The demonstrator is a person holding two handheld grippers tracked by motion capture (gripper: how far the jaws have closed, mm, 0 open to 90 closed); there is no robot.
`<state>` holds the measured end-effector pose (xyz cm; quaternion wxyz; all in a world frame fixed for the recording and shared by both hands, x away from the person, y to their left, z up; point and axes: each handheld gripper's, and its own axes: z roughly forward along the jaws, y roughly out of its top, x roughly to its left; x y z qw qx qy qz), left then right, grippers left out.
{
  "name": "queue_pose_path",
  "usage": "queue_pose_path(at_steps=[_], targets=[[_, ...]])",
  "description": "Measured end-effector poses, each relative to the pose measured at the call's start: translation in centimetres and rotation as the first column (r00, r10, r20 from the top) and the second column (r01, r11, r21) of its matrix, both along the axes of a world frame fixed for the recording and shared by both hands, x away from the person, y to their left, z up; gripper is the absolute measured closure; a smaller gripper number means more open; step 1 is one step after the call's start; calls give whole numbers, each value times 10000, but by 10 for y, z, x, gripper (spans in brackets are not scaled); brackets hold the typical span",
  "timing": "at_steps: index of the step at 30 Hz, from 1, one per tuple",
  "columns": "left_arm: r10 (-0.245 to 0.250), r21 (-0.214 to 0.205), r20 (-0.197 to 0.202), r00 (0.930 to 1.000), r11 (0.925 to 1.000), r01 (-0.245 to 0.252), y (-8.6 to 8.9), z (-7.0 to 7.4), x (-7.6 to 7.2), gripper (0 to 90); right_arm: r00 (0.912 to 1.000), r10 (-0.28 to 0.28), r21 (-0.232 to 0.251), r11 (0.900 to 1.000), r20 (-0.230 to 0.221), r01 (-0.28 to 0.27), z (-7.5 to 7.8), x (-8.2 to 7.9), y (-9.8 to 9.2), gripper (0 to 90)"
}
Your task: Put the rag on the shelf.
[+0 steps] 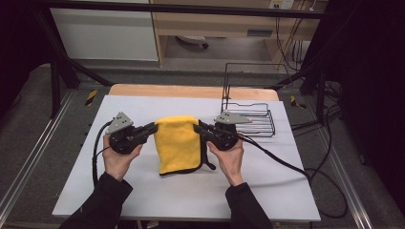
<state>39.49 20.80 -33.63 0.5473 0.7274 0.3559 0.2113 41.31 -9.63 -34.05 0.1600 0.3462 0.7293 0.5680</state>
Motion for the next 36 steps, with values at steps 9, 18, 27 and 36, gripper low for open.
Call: queue_pose_path(at_steps=[9,18,27,36], targets=[[-7,-446,462,9989,9990,28,-13,10,-1,846,9969,-263,97,9996,735,257,18,-13,-15,790],[-90,-727,934,9956,9972,158,-27,24,-4,846,9899,-501,170,9987,1324,483,32,-24,-27,790],[-151,-917,1276,9917,9954,269,-38,38,-5,846,9788,-819,164,9966,1879,803,50,-32,-37,790],[-180,-1282,1642,9863,9910,394,-53,51,-3,846,9664,-1157,306,9933,2294,1116,62,-37,-48,790]])
